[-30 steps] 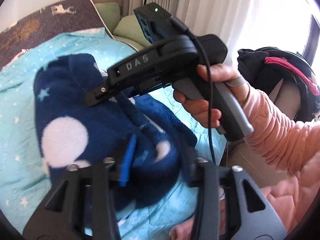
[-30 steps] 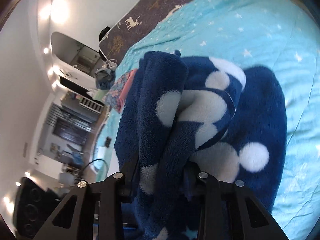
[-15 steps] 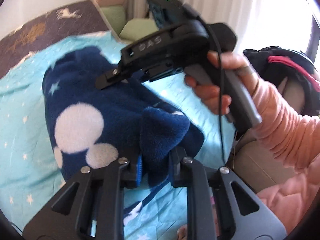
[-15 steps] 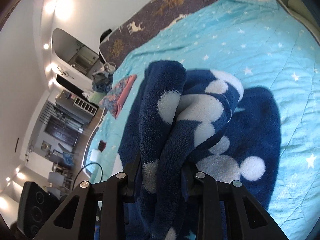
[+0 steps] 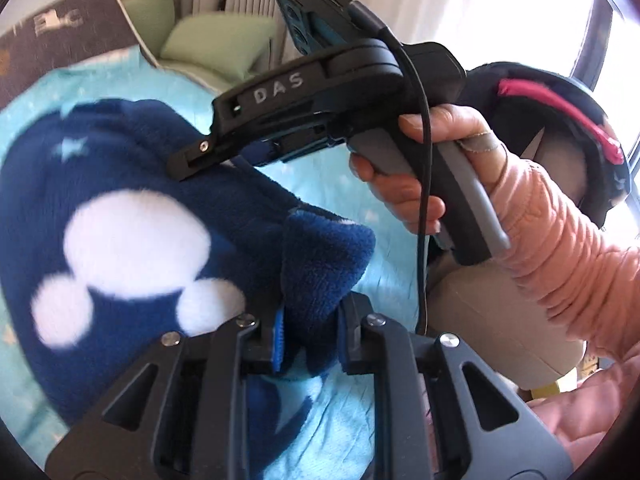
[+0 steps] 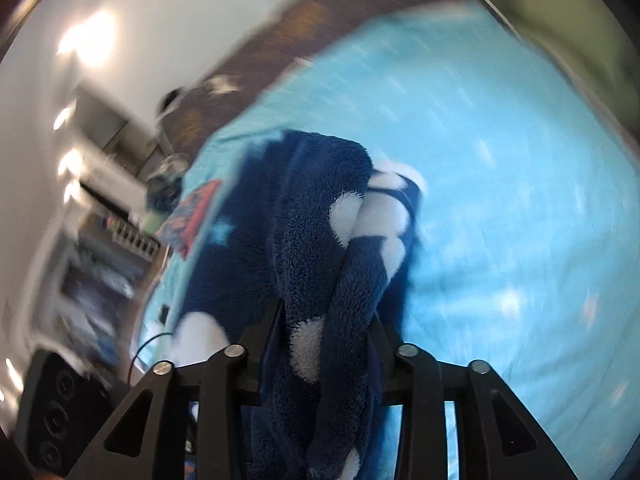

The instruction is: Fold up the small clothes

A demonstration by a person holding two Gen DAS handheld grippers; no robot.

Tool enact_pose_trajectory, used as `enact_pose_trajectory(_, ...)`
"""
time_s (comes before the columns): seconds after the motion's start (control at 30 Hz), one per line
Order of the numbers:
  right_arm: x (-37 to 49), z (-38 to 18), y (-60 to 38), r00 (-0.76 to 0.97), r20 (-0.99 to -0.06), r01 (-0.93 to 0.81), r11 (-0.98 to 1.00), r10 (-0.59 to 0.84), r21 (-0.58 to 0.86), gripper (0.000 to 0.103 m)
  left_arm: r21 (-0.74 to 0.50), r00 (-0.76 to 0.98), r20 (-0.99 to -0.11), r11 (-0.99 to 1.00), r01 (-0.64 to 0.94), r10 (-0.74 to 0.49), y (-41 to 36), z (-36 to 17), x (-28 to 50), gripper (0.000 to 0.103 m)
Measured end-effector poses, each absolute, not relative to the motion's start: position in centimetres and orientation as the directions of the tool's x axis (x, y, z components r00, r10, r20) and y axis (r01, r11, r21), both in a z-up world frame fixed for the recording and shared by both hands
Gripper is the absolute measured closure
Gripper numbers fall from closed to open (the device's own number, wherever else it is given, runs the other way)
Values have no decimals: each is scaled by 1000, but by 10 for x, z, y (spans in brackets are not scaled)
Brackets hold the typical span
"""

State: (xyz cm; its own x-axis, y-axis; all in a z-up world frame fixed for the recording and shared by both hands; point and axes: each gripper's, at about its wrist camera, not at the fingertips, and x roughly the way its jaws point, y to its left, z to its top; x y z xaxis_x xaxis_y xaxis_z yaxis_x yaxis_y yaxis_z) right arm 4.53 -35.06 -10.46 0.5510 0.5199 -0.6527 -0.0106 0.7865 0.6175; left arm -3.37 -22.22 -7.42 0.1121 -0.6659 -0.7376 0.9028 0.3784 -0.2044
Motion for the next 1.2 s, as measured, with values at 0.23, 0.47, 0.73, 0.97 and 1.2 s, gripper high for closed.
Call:
enact_pose_trajectory(0.23, 18, -101, -355, 634, -645, 11, 829, 426, 559, 40, -185, 117, -739, 367, 911, -663, -221, -68, -34, 80)
enact_pose_trajectory(0.47, -28, -51, -323, 704, -554, -167, 862, 444, 479, 51, -198, 105, -731, 357, 913, -675, -219, -61, -40, 70)
enact_pose_trajectory(0.73, -39, -87, -304, 612, -658, -124, 875, 438, 468, 87, -193, 176, -659, 391, 900, -731, -175, -16, -31, 45)
enact_pose_trajectory(0.97, -48, -92, -303, 611, -649, -115, 862, 453, 493, 87, -158, 356, -688, 610, 776, -632, -144, -40, 16, 36)
enact_pose_trajectory(1.2, -60, -108, -296, 586, -666, -156, 871, 462, 466, 86, -38, 418, -685, 602, 798, -597, -147, -45, -9, 36)
